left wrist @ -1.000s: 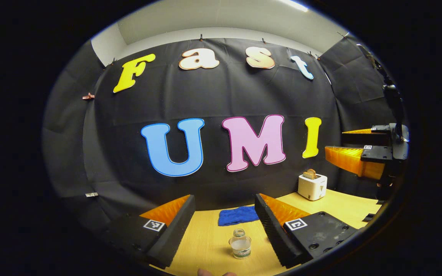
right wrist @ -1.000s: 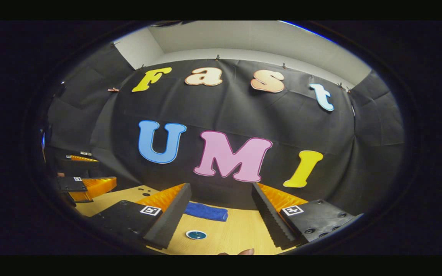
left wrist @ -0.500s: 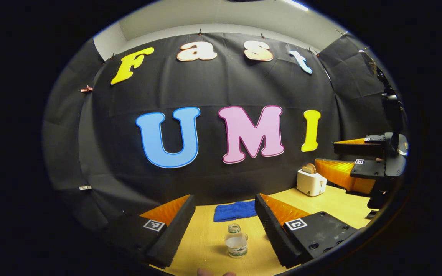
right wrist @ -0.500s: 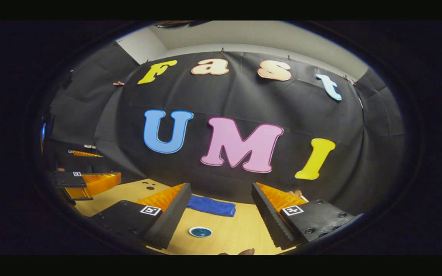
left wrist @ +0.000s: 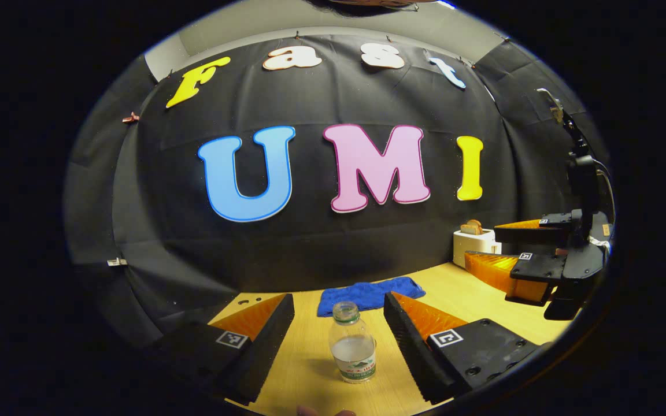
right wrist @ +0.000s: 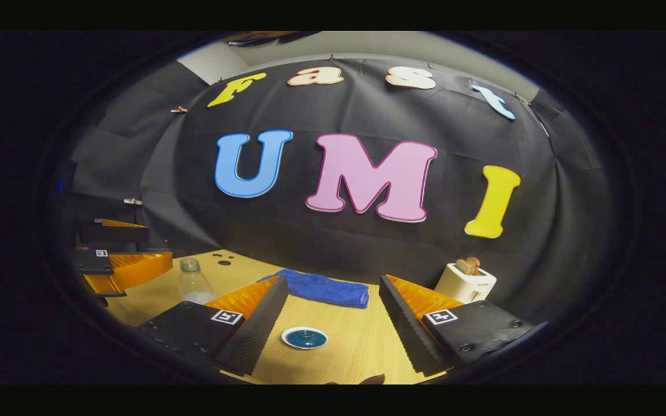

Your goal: Open the teacup lid with one hand, grasp the water bottle and pour water into the teacup with the other hand; after pouring, place the water bottle on the coaster and then close the teacup lid.

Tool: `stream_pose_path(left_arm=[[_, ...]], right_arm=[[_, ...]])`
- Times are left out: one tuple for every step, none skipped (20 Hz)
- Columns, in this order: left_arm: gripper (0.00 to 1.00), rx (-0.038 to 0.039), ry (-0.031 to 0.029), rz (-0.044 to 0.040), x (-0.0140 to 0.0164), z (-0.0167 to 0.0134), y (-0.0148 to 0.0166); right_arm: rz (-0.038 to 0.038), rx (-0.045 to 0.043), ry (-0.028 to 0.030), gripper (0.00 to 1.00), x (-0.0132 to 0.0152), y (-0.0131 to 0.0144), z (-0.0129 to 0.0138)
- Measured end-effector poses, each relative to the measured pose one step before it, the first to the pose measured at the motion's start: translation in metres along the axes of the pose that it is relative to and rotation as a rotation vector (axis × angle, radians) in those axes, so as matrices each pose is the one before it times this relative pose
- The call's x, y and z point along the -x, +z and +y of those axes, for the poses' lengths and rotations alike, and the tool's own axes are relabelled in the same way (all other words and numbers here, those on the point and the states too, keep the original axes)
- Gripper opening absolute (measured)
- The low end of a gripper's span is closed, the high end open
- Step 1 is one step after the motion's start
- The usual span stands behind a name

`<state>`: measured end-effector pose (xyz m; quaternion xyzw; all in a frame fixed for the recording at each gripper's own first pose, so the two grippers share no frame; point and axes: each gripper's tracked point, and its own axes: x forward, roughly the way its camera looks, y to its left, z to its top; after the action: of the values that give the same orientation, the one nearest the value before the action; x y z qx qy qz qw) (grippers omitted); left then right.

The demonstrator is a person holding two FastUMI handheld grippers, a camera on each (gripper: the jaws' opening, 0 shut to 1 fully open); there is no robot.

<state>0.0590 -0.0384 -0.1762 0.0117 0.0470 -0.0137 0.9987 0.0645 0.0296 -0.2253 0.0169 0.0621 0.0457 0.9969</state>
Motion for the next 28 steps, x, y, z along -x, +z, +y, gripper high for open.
stream_pose_path(left_arm=[[0.98, -0.00207, -0.00135, 0.00224, -0.00199, -0.00413, -0.01402], [0.98, 0.00008, -0.0033, 0.00629, -0.00333, -0.00342, -0.01087], [0.98, 0.0034, -0.00213, 0.00988, -0.0048, -0.0022, -0.01437], [0.98, 0.00705, -0.00504, 0.00929, -0.00677, -0.0052, -0.0196], [0.98, 0.00266, 0.00026, 0.00349, -0.00311, -0.00159, -0.00714], [0.98, 0.00193, 0.00098, 0.0019, -0.00265, -0.00081, -0.00725], [0.98, 0.00395, 0.00335, 0.00448, -0.00378, -0.0002, -0.00756], [0.98, 0.00683, 0.00221, 0.00571, -0.00232, -0.00057, -0.00568], [0.98, 0.00533, 0.00189, 0.00525, -0.00055, -0.001, -0.00259], [0.98, 0.00544, 0.00055, 0.00496, -0.0005, -0.00109, -0.00478], [0.98, 0.00386, -0.00004, 0.00455, -0.00013, -0.00028, -0.00157], [0.98, 0.00051, 0.00162, 0.00298, -0.00024, -0.00073, -0.00204], [0.98, -0.00143, 0.00016, -0.0001, -0.00067, -0.00013, -0.00024], [0.98, -0.00229, -0.00077, -0.00076, -0.00107, 0.00015, -0.00222], [0.98, -0.00317, -0.00046, 0.00088, -0.0011, -0.00002, -0.00037], [0.98, -0.00152, -0.00025, 0.0017, -0.00024, -0.00009, -0.0021], [0.98, 0.00065, -0.00029, 0.00224, -0.00002, 0.00008, 0.00017], [0.98, 0.00237, 0.00051, 0.00264, -0.0003, 0.00032, -0.00244], [0.98, 0.00345, 0.00175, 0.00191, -0.00136, 0.00028, -0.0005], [0.98, 0.00328, 0.00012, 0.00195, -0.0009, -0.00064, -0.00261], [0.98, 0.00269, -0.00086, 0.00161, -0.00045, -0.00045, -0.00054], [0.98, 0.00334, -0.00158, 0.00341, -0.00113, -0.00026, -0.002], [0.98, 0.00345, 0.00101, 0.00303, -0.00073, 0.00009, -0.00052], [0.98, 0.00348, 0.00105, 0.00264, -0.00136, -0.00007, -0.00224], [0.98, 0.00084, 0.00129, 0.00048, -0.0009, -0.00006, 0.00041], [0.98, -0.0024, 0.00288, 0.00089, -0.00057, 0.00013, -0.00097], [0.98, -0.00245, 0.00311, -0.00123, -0.00045, 0.00047, 0.00046], [0.98, -0.00028, -0.00042, -0.00404, -0.0001, -0.0001, -0.00101]], right_arm=[[0.00609, 0.0025, 0.00529, 0.98, -0.0051, -0.01265, 0.00276], [0.00843, 0.00817, 0.0067, 0.98, -0.00414, -0.01213, 0.00325], [0.01224, 0.01593, 0.0147, 0.98, -0.00531, -0.02032, 0.0045], [0.01252, 0.01734, 0.02223, 0.98, -0.00614, -0.01936, 0.00653], [0.01129, 0.00643, 0.01108, 0.98, -0.00362, -0.01192, 0.00399], [0.01599, 0.00342, 0.01117, 0.99, -0.00589, -0.01115, 0.00294], [0.02801, -0.00271, 0.01624, 0.96, -0.00815, -0.01627, 0.00509], [0.0182, -0.00581, 0.0061, 0.95, -0.0043, -0.00878, 0.00168], [0.0162, -0.0111, 0.00546, 0.94, -0.00582, -0.00804, 0.00081], [0.01458, -0.01244, 0.00373, 0.93, -0.00509, -0.00736, 0.00081], [0.01824, -0.00942, 0.00425, 0.89, -0.00457, -0.00725, 0.00021], [0.01593, -0.00451, 0.00337, 0.89, -0.00378, -0.00572, 0.00024], [0.01223, -0.00249, 0.00032, 0.87, -0.00289, -0.00448, -0.00055], [0.01528, -0.00422, 0.00268, 0.83, -0.00521, -0.0065, 0.00006], [0.01482, -0.01019, 0.00892, 0.76, -0.00264, -0.00447, 0.00097], [0.01278, -0.01551, 0.01241, 0.73, -0.00239, -0.0045, 0.0017], [0.0134, -0.00812, 0.00931, 0.69, -0.00213, -0.00319, 0.00201], [0.01248, -0.00725, 0.01076, 0.67, -0.0024, -0.00458, 0.00092], [0.00197, -0.00585, 0.0039, 0.62, -0.00147, -0.00077, 0.00134], [0.00248, 0.00002, 0.00232, 0.59, -0.0013, 0.00004, 0.00033], [-0.0037, 0.00357, 0.01135, 0.58, -0.00175, -0.0006, 0.00233], [0.00108, 0.00121, 0.00042, 0.58, -0.00226, 0.00003, 0.00066], [-0.00002, 0.00712, 0.00714, 0.51, 0.00194, 0.00223, 0.00052], [-0.00299, 0.002, 0.008, 0.51, 0.00019, 0.0012, 0.0012], [0.00051, 0.00374, 0.00356, 0.43, -0.00052, -0.00047, -0.00089], [-0.00027, -0.00392, 0.0133, 0.39, -0.00059, 0.00038, 0.00119], [0.00097, -0.00615, 0.00612, 0.33, -0.00191, -0.0006, -0.00069], [-0.00177, -0.00528, 0.00543, 0.27, -0.00017, 0.00129, -0.00006]])
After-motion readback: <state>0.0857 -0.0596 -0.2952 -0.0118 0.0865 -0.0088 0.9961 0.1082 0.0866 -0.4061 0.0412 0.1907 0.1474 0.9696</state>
